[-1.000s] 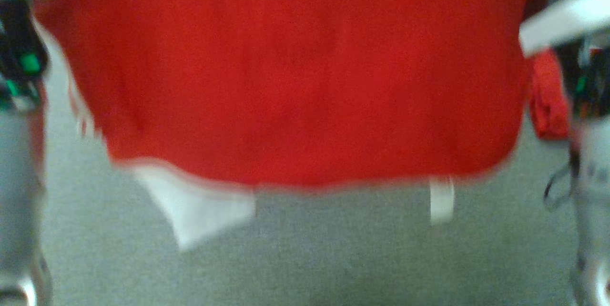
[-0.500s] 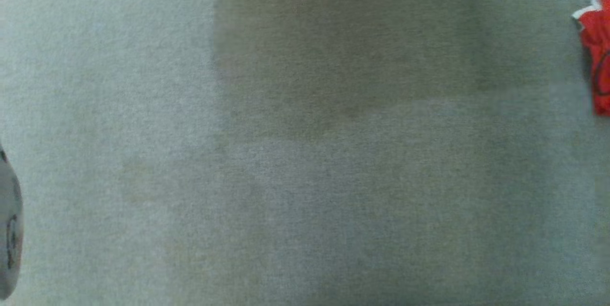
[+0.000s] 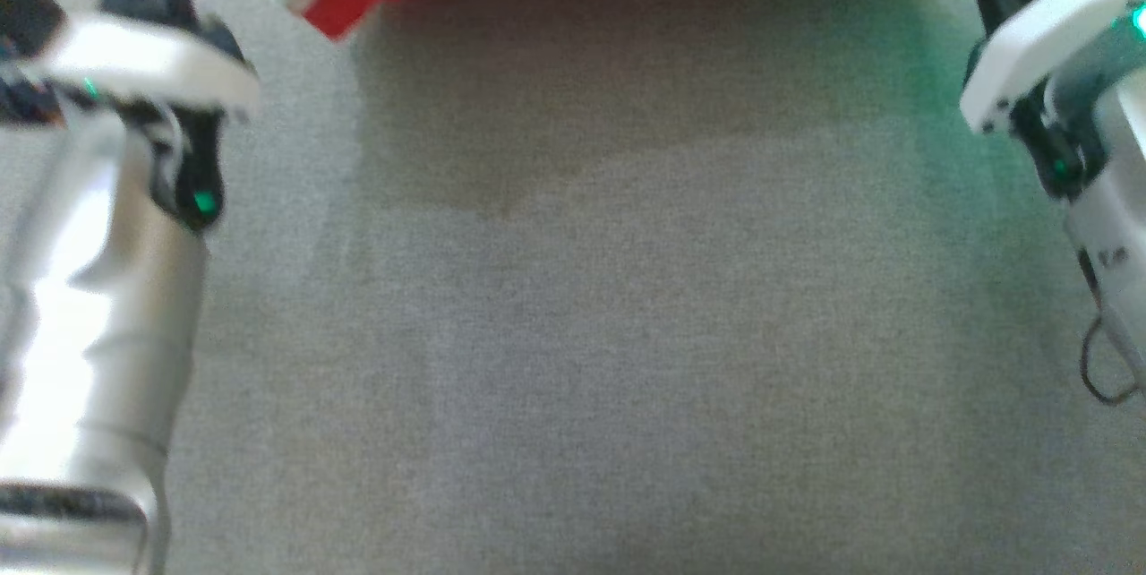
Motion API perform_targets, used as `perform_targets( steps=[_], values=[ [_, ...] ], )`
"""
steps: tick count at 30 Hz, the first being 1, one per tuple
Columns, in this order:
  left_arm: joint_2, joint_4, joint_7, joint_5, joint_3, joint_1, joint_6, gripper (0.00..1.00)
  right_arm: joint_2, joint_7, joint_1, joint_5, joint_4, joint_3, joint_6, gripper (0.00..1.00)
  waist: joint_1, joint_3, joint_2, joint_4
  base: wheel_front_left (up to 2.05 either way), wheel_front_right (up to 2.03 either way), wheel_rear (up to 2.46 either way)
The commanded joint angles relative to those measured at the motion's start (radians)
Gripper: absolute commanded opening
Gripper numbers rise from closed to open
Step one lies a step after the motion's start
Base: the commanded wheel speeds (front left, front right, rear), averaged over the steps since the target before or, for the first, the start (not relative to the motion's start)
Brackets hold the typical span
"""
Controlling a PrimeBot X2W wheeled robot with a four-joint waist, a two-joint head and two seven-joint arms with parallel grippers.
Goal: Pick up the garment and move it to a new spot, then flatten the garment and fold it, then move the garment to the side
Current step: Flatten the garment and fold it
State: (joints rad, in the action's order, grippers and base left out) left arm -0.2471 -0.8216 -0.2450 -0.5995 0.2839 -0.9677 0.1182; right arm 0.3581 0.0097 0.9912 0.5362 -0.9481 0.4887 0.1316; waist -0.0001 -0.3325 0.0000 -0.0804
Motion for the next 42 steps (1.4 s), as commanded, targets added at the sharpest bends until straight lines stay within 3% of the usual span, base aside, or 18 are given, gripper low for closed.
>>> perform_targets(
  steps=[1, 8, 15, 32, 42],
  values=[
    [-0.058, 0.043, -0.014, 0.005, -0.024, -0.007, 0.003, 0.00, 0.037, 0.013, -0.016, 0.027, 0.036, 0.019, -0.001, 0.00, 0.0001, 0.028, 0.0000, -0.007, 0.00, 0.00, 0.00],
    [-0.072, 0.135, 0.001, -0.014, 0.030, 0.231, 0.010, 0.00, 0.150, 0.131, -0.165, 0.195, 0.176, 0.177, -0.001, 0.00, 0.0001, 0.128, 0.0000, -0.010, 0.00, 0.00, 0.00],
    [-0.125, 0.309, 0.080, -0.035, 0.083, 0.466, 0.005, 0.00, 0.243, 0.258, -0.291, 0.329, 0.294, 0.303, -0.001, 0.00, 0.0001, 0.230, 0.0000, 0.003, 0.00, 0.00, 0.00],
    [-0.241, 0.854, 0.227, -0.071, 0.075, 0.956, -0.192, 0.00, 0.375, 0.374, -0.495, 0.512, 0.504, 0.450, -0.001, 0.00, 0.0001, 0.386, 0.0000, 0.029, 0.00, 0.00, 0.00],
    [-0.266, 0.982, 0.262, -0.068, 0.070, 1.013, -0.239, 0.00, 0.427, 0.412, -0.531, 0.540, 0.598, 0.430, -0.001, 0.00, 0.0001, 0.374, 0.0000, 0.031, 0.00, 0.00, 0.00]
  ],
)
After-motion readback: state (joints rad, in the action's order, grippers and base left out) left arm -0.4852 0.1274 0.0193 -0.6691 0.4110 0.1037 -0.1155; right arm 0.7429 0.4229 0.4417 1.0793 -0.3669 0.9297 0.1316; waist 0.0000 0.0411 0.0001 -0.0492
